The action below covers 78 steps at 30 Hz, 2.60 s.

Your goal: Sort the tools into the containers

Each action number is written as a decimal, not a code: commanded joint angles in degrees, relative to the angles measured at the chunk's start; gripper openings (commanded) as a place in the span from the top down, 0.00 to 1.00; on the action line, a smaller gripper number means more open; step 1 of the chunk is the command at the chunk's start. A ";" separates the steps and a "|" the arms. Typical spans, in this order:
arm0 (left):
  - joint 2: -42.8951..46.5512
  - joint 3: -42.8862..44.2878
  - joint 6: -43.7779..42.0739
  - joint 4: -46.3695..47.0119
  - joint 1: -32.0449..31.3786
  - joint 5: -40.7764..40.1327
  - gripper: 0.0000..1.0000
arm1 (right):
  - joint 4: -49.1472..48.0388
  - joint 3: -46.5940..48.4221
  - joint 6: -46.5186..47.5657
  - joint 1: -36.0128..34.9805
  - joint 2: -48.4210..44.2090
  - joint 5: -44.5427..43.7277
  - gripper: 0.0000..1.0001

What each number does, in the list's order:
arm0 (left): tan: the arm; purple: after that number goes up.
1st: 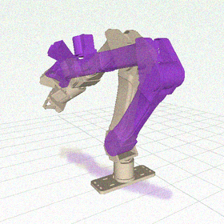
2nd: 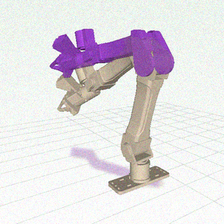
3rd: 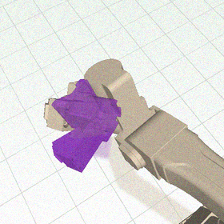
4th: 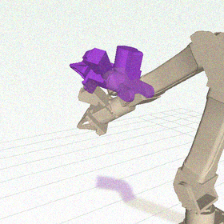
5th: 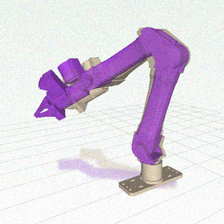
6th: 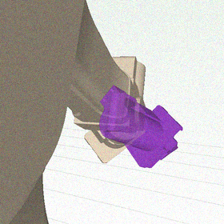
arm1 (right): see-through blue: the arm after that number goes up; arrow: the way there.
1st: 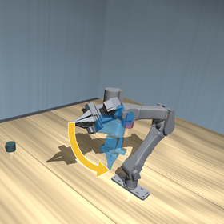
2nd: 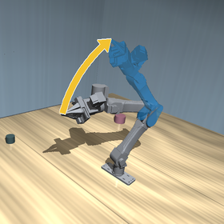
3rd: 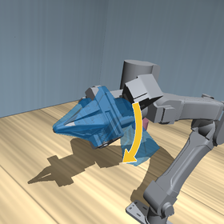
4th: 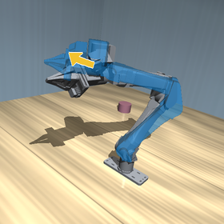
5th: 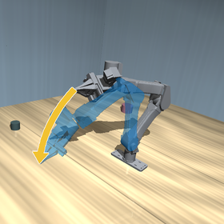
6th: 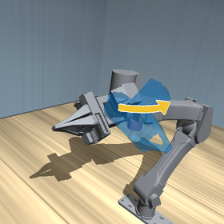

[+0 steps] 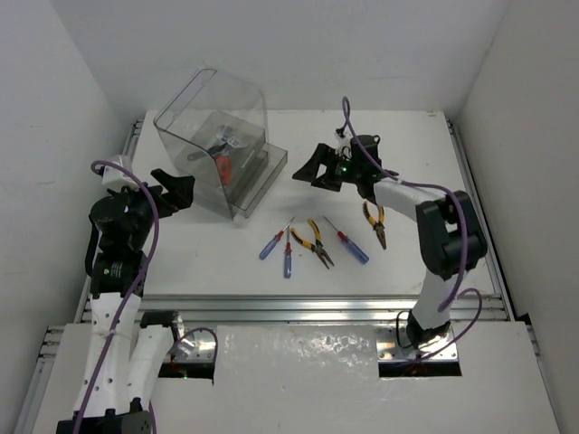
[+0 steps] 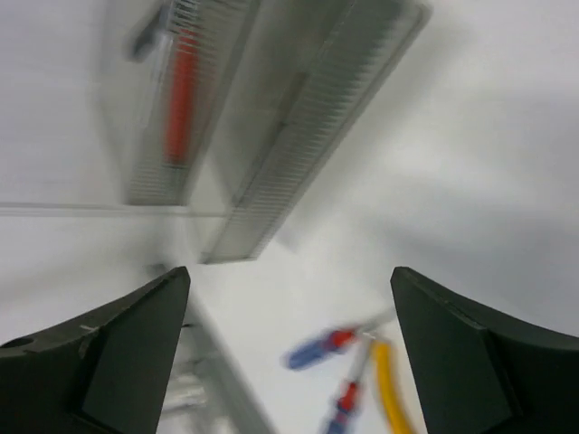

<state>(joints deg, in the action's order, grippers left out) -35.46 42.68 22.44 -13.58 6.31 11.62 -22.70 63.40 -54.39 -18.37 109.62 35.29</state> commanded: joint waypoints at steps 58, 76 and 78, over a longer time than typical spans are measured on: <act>-1.28 2.06 -1.43 -0.57 -0.59 -0.37 0.00 | 0.46 5.32 -24.00 -6.67 -10.15 -31.14 1.00; -1.01 2.06 -1.43 -0.30 -0.59 0.95 0.00 | 13.47 30.13 -19.79 -12.13 10.09 -39.85 1.00; -1.10 2.15 -1.43 -0.39 -0.59 1.13 0.00 | 13.82 30.12 -18.65 -12.22 10.08 -40.91 1.00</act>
<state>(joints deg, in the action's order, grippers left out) -36.82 42.74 21.47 -15.73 6.28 11.90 -8.49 91.70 -75.05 -30.06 119.94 -3.40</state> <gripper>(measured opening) 0.996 0.010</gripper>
